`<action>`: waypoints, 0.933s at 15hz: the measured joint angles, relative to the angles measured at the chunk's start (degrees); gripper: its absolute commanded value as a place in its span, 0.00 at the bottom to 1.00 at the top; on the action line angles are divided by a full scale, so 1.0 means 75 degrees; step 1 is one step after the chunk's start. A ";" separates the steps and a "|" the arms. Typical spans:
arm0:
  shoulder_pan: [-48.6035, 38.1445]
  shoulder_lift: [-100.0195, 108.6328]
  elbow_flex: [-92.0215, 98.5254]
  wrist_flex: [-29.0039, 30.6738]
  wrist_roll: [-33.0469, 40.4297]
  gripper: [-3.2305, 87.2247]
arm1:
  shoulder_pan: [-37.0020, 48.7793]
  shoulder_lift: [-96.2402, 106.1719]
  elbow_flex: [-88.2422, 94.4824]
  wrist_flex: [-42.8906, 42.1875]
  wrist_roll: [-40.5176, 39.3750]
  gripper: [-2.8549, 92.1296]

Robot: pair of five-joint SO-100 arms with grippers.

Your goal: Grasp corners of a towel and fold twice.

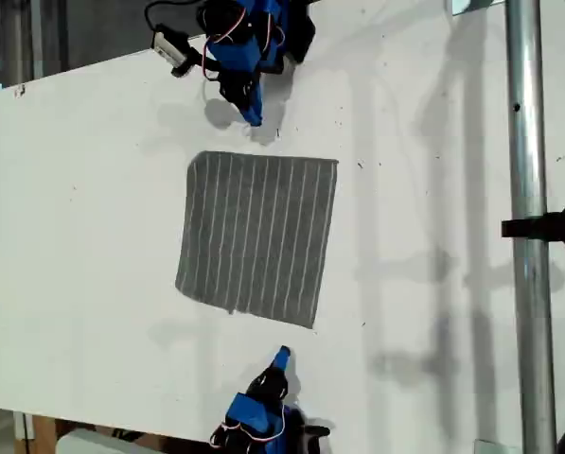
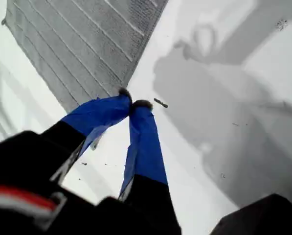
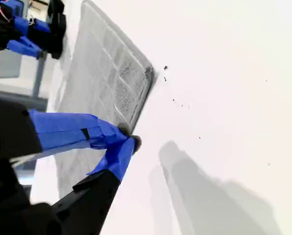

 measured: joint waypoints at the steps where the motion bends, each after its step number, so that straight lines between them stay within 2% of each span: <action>1: 0.0000 0.0000 0.0000 0.0000 -0.0070 0.00 | 0.0000 0.0000 0.0000 0.0000 0.0000 0.08; 2: 0.0000 0.0000 0.0000 0.0000 -0.0984 0.00 | 0.0000 0.0000 0.0000 0.0000 0.0000 0.08; 4: 0.0000 0.0000 0.0000 0.0000 -0.4172 0.00 | 0.0000 0.0000 0.0000 0.0000 0.0000 0.08; 5: -0.0070 0.0000 0.0000 0.0000 -0.4793 0.00 | 0.0000 0.0000 0.0000 0.0000 0.0000 0.08; 10: -0.0199 0.0000 0.0000 -0.0012 -0.5180 0.00 | 0.0000 0.0000 0.0000 0.0000 0.0000 0.08; 11: -0.0199 0.0000 0.0000 -0.0082 -0.5191 0.00 | 0.0000 0.0000 0.0000 0.0000 0.0000 0.03; 14: -0.0293 0.0000 -0.0117 -0.0434 -0.5215 0.00 | -0.0035 0.0070 0.0000 0.0000 -0.0070 0.03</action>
